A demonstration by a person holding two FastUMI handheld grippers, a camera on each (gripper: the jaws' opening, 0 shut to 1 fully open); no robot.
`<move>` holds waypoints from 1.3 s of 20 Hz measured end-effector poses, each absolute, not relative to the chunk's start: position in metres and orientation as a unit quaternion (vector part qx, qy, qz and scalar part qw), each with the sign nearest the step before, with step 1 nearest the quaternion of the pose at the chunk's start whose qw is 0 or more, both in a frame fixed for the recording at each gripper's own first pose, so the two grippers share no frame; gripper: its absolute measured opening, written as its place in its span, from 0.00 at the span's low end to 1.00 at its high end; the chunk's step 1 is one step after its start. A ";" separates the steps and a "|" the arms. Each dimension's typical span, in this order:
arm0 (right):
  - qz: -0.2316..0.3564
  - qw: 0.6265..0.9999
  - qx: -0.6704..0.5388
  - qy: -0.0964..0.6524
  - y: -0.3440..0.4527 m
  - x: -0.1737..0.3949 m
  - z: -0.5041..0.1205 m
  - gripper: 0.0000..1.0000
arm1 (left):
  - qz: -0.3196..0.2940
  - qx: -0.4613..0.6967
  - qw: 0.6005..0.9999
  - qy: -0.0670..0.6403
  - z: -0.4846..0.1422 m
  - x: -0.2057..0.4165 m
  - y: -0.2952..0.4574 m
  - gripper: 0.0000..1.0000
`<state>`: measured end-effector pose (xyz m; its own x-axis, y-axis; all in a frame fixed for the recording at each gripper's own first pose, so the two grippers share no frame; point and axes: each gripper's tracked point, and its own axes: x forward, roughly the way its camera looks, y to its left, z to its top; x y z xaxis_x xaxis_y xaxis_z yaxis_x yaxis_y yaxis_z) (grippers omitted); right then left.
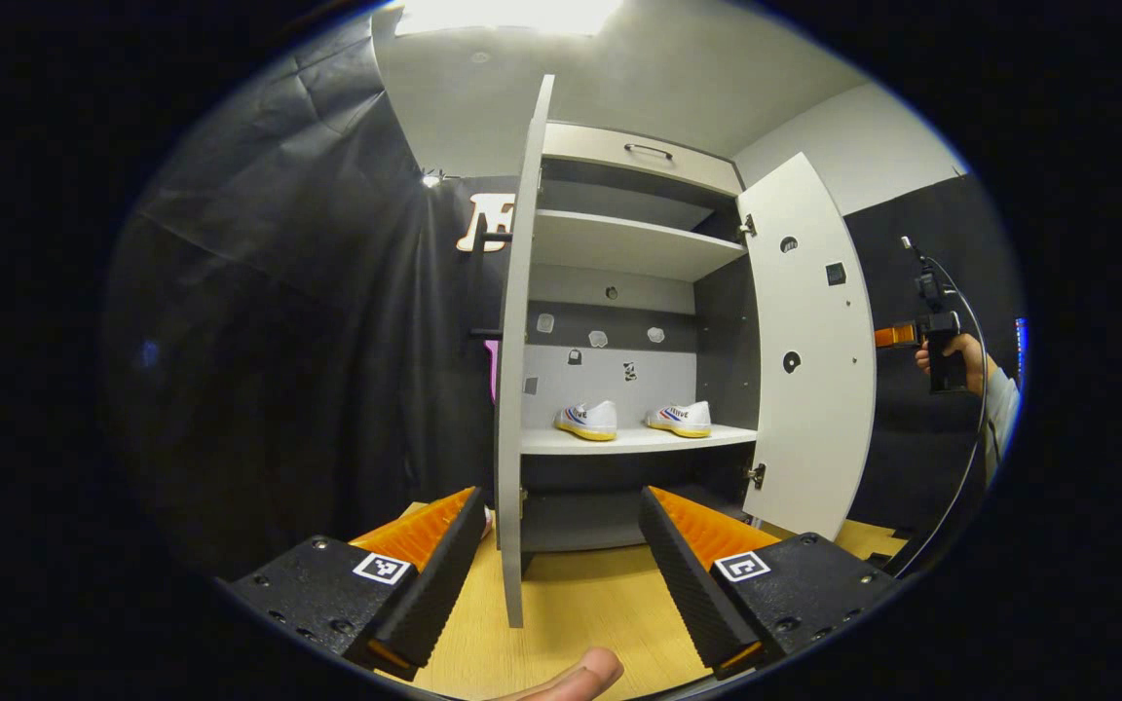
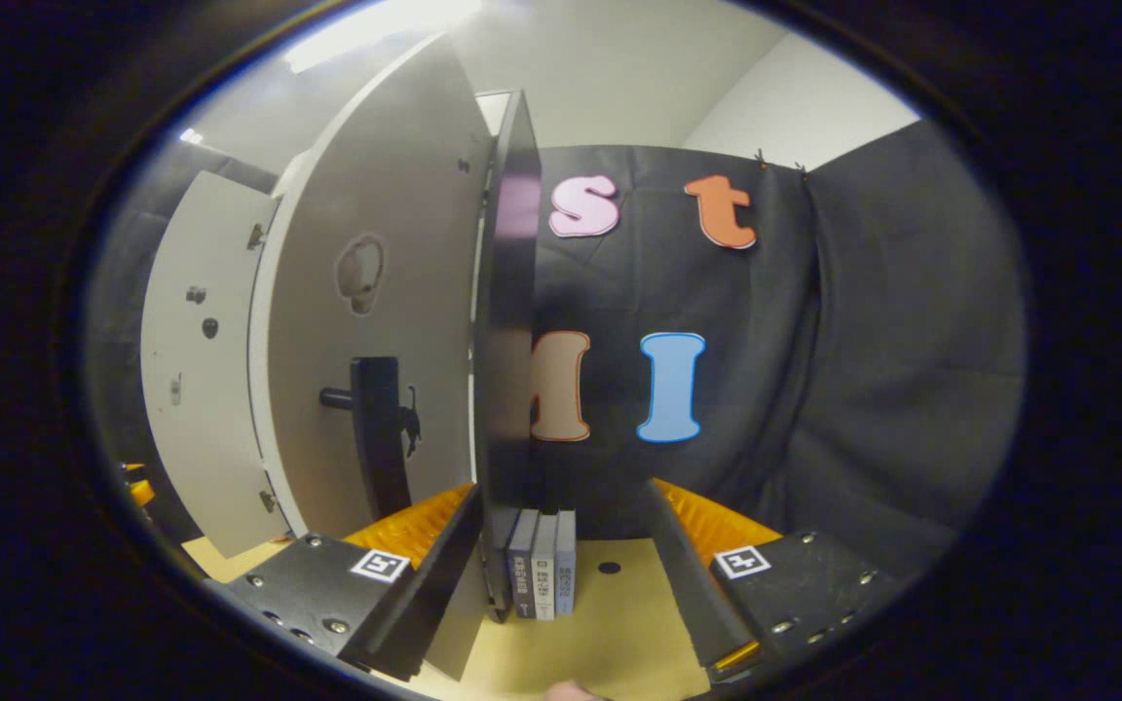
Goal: Grab one shoe with the right hand and put it into the shoe cabinet, grab the other shoe with the left hand and put it into the shoe cabinet; then close the right door with the right hand and the left door with the left hand.
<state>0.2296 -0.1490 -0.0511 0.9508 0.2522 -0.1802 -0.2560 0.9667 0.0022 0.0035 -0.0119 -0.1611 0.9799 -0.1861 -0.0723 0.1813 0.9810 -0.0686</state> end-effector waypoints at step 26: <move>0.080 0.989 -0.094 0.079 0.038 0.216 -0.066 0.93 | -0.038 -0.019 0.998 0.056 -0.166 0.018 0.034 0.97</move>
<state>0.2160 0.0382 -0.0659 0.9748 0.1432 -0.1708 -0.1728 0.9697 -0.1729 0.0180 0.0343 -0.1659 0.9909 -0.0771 -0.1100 0.0729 0.9965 -0.0420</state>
